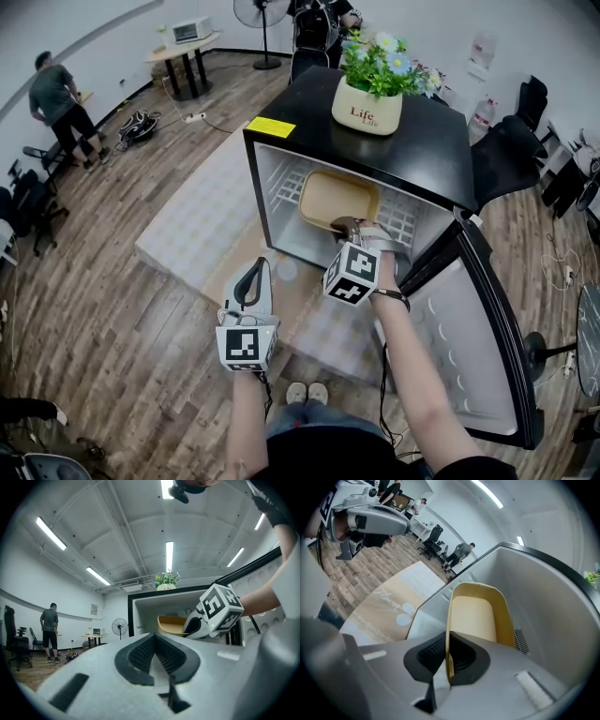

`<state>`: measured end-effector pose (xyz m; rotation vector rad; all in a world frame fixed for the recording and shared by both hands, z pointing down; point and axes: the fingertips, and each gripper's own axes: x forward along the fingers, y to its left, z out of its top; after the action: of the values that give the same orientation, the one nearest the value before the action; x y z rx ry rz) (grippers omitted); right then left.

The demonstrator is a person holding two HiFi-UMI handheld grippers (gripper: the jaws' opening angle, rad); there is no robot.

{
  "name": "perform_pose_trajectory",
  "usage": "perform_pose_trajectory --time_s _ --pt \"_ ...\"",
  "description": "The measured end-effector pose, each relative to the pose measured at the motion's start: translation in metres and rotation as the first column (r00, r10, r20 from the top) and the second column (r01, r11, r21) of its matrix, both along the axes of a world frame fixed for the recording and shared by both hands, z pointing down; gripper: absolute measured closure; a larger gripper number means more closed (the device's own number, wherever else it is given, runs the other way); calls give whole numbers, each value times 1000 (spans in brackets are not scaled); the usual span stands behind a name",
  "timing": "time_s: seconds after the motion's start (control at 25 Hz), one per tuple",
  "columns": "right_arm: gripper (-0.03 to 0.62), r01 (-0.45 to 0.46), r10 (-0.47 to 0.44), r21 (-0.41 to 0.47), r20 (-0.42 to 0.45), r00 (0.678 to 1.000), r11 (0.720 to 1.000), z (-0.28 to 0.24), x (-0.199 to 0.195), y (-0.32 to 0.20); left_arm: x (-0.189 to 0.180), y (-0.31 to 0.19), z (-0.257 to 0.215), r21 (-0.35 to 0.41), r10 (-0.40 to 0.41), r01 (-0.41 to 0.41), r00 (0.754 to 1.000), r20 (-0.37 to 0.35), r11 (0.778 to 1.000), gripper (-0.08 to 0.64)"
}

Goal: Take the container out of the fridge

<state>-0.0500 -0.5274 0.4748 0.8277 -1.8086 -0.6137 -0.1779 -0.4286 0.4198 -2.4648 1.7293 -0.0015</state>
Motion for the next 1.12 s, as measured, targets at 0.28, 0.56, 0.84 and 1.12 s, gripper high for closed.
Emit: perform_pose_trajectory --time_s 0.28,0.56,0.84,1.12 --pt "578 -5 -5 49 205 979 999 -22 -12 30 -7 11 -7 15 -19 19 1000 10 1000 554" --pt "578 -17 -32 107 445 895 994 -51 -22 60 -18 21 -16 33 -51 50 999 18 998 554" --pt "578 -40 -67 148 654 754 988 -70 -22 91 -26 32 -23 46 -72 71 997 25 996 554" --pt "578 -80 -79 154 808 584 985 -78 -15 115 -29 42 -23 44 -78 77 996 37 996 554"
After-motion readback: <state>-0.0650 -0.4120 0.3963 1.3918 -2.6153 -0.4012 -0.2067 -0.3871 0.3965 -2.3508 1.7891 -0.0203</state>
